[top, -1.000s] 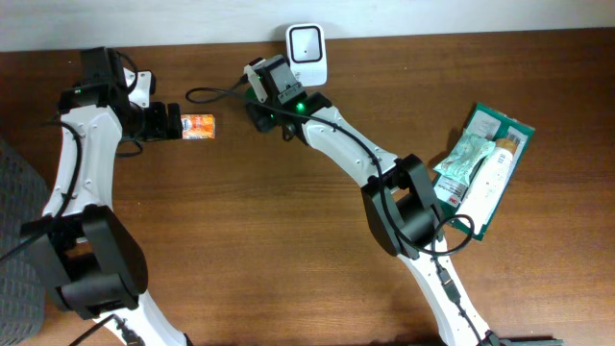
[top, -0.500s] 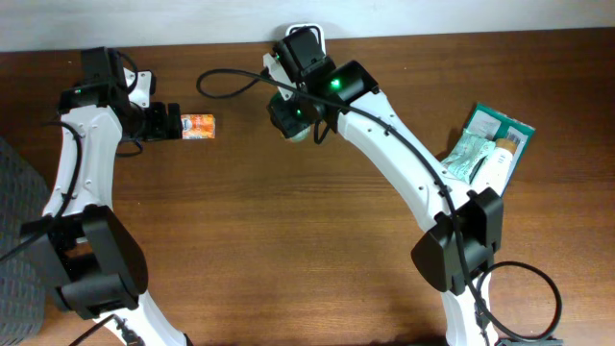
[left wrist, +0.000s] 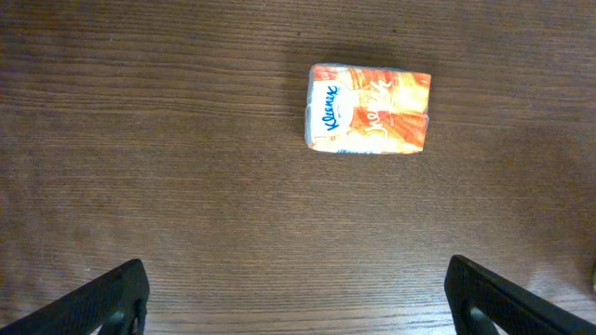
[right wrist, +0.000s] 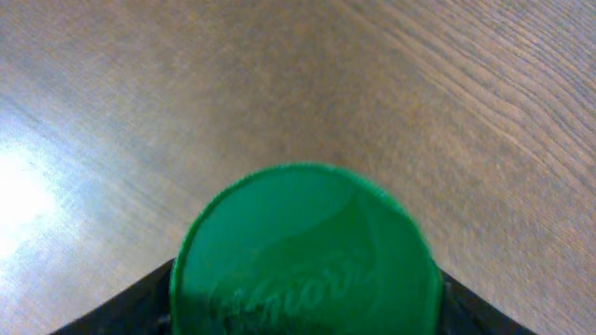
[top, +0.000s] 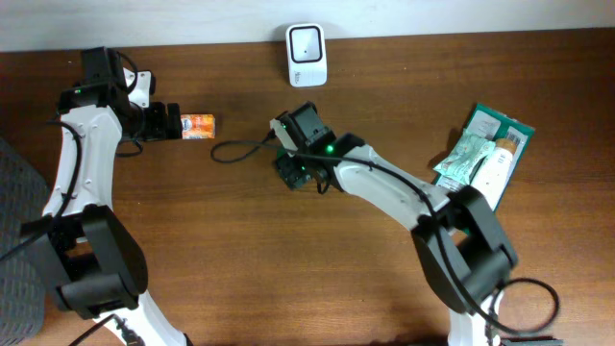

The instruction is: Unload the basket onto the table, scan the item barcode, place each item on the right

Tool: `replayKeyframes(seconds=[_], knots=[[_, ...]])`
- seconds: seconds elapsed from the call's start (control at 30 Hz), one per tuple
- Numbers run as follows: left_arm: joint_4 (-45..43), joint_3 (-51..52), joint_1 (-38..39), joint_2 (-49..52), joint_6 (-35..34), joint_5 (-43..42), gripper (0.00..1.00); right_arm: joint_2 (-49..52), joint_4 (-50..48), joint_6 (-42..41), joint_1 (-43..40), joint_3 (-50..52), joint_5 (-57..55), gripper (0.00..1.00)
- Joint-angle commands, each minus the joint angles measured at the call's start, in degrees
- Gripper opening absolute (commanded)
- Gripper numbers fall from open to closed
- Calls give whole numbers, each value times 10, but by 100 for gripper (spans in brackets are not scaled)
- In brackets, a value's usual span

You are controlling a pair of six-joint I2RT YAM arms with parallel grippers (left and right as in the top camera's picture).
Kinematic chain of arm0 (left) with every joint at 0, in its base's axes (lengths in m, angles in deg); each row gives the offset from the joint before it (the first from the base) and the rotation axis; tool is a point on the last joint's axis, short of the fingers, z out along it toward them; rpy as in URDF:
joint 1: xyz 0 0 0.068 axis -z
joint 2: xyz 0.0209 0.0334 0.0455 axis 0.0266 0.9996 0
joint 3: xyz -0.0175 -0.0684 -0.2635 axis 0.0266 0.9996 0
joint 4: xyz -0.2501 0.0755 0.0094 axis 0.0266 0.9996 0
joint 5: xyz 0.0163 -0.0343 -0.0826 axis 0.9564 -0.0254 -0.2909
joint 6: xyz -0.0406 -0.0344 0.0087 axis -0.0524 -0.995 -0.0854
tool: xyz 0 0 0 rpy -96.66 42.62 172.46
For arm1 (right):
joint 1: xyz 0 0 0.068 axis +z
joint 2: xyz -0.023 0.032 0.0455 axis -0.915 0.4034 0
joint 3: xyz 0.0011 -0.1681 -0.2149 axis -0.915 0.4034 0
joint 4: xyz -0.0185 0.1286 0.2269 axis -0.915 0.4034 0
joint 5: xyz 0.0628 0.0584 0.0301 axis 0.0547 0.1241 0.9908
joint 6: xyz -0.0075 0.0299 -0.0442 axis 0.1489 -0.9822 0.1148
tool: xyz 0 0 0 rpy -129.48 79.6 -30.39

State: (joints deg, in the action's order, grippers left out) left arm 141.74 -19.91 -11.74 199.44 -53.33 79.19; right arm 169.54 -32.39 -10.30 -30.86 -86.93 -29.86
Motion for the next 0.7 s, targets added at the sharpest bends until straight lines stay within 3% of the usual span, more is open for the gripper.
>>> replayKeyframes(seconds=[0.0,0.03,0.1,0.33,0.67], knots=[[-1,-7,-3,0,9,2,99,-42,29,-1,-2,10,11,76],[-1,-7,-3,0,9,2,99,-42,36,-2,0,10,11,89],[-1,-7,-3,0,9,2,99,-50,31,-9,0,9,12,98],[-1,-7,-3,0,9,2,99,-158,50,-9,-1,8,15,98],[-1,-7,-3,0,9,2,99,-157,85,-9,-2,8,15,99]])
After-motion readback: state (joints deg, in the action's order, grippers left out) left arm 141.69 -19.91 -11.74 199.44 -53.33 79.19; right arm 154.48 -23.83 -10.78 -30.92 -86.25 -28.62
